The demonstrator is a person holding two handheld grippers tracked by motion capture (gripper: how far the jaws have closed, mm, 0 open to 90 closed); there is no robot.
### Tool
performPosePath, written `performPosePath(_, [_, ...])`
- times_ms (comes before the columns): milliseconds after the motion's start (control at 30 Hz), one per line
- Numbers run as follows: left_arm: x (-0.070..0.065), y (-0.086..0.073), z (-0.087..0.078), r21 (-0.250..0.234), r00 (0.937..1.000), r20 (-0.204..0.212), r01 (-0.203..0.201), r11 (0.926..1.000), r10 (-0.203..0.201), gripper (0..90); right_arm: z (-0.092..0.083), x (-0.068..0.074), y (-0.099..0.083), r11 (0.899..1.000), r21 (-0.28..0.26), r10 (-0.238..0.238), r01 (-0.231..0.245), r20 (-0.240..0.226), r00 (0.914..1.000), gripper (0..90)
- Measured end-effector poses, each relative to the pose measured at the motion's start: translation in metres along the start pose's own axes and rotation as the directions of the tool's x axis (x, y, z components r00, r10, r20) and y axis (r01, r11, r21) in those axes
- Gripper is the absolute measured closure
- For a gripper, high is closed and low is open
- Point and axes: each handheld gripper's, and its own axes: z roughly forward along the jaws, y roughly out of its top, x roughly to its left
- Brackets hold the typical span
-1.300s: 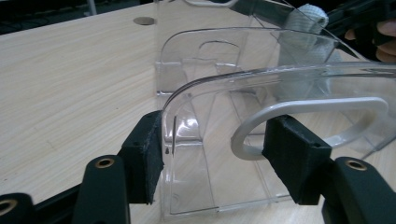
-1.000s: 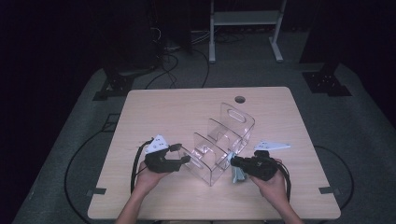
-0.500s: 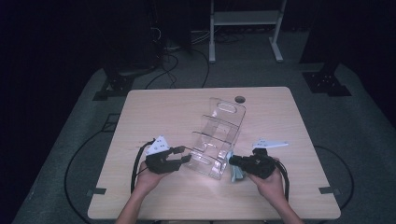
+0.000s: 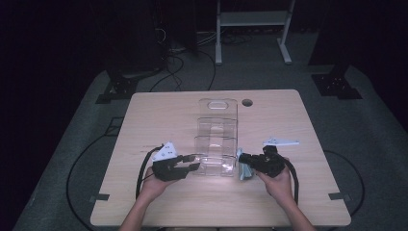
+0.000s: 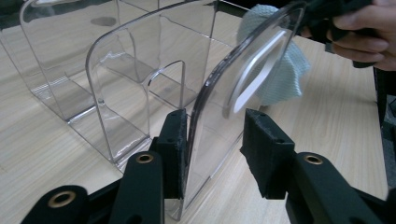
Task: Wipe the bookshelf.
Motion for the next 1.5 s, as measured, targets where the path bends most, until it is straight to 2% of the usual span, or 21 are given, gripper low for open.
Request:
performPosePath(67, [-0.001, 0.000, 0.001, 0.003, 1.0000, -0.009, 0.002, 1.0000, -0.002, 63.6, -0.003, 0.006, -0.004, 1.000, 0.011, -0.016, 0.017, -0.019, 0.9997, 82.8])
performPosePath(167, [-0.002, 0.000, 0.001, 0.007, 1.0000, 0.003, -0.005, 1.0000, 0.005, 64.5, -0.007, 0.012, -0.009, 0.999, 0.025, -0.026, 0.027, -0.047, 0.9985, 82.8])
performPosePath(333, [-0.004, 0.000, 0.003, 0.008, 0.9999, 0.010, -0.009, 0.9999, 0.009, 66.3, -0.007, 0.005, -0.006, 1.000, 0.005, -0.010, 0.010, -0.034, 0.9994, 82.9])
performPosePath(467, [-0.004, 0.000, 0.003, 0.005, 1.0000, 0.005, -0.007, 1.0000, 0.007, 66.1, -0.009, 0.012, -0.009, 1.000, 0.015, -0.020, 0.020, -0.030, 0.9994, 83.0])
performPosePath(533, [-0.003, 0.000, 0.002, 0.002, 1.0000, 0.003, -0.005, 1.0000, 0.005, 66.1, -0.011, 0.014, -0.010, 0.999, 0.016, -0.028, 0.029, -0.038, 0.9989, 83.0])
performPosePath(567, [-0.004, 0.000, 0.002, 0.001, 1.0000, 0.006, -0.002, 1.0000, 0.002, 66.1, -0.016, 0.018, -0.010, 1.000, -0.002, -0.030, 0.030, -0.062, 0.9976, 83.0])
performPosePath(633, [-0.004, 0.000, 0.003, 0.002, 1.0000, 0.008, -0.003, 1.0000, 0.003, 66.2, -0.016, 0.019, -0.010, 0.999, -0.006, -0.049, 0.049, -0.049, 0.9976, 83.0])
performPosePath(767, [-0.005, 0.000, 0.003, 0.001, 0.9999, 0.004, -0.011, 0.9999, 0.011, 66.3, -0.007, 0.011, -0.016, 0.999, 0.027, -0.035, 0.036, -0.017, 0.9992, 83.1])
performPosePath(800, [-0.005, 0.000, 0.003, 0.003, 0.9999, 0.006, -0.010, 0.9999, 0.010, 66.3, -0.006, 0.010, -0.017, 0.999, 0.027, -0.025, 0.025, -0.021, 0.9995, 83.1])
performPosePath(900, [-0.004, 0.000, 0.003, 0.000, 1.0000, 0.001, -0.007, 1.0000, 0.007, 66.2, -0.009, 0.013, -0.015, 0.999, 0.019, -0.033, 0.034, -0.026, 0.9991, 83.1])
performPosePath(933, [-0.003, -0.001, 0.003, -0.005, 1.0000, 0.007, -0.001, 1.0000, 0.001, 66.2, -0.016, 0.021, -0.010, 0.999, -0.014, -0.048, 0.048, -0.043, 0.9979, 83.1])
performPosePath(967, [-0.003, -0.001, 0.003, -0.005, 1.0000, 0.007, -0.001, 1.0000, 0.001, 66.2, -0.018, 0.023, -0.009, 0.998, -0.017, -0.062, 0.062, -0.037, 0.9974, 83.1])
performPosePath(1000, [-0.004, 0.000, 0.003, -0.004, 1.0000, 0.008, 0.000, 1.0000, 0.000, 66.2, -0.018, 0.024, -0.009, 0.997, -0.015, -0.072, 0.072, -0.029, 0.9970, 83.1])
performPosePath(1167, [-0.004, 0.000, 0.003, -0.003, 1.0000, 0.006, -0.002, 1.0000, 0.002, 66.2, -0.011, 0.017, -0.019, 0.999, 0.021, -0.036, 0.037, -0.030, 0.9989, 83.1])
performPosePath(1367, [-0.004, -0.001, 0.003, -0.005, 1.0000, 0.008, -0.003, 1.0000, 0.003, 66.2, -0.020, 0.031, -0.017, 0.998, -0.006, -0.070, 0.070, -0.055, 0.9960, 83.1])
performPosePath(1433, [-0.005, 0.000, 0.004, -0.004, 1.0000, 0.007, -0.002, 1.0000, 0.002, 66.2, -0.017, 0.032, -0.018, 0.997, 0.002, -0.079, 0.079, -0.045, 0.9958, 83.1])
performPosePath(1500, [-0.005, -0.001, 0.004, -0.005, 1.0000, 0.005, -0.002, 1.0000, 0.002, 66.6, -0.015, 0.028, -0.019, 0.998, 0.004, -0.067, 0.068, -0.051, 0.9964, 83.2])
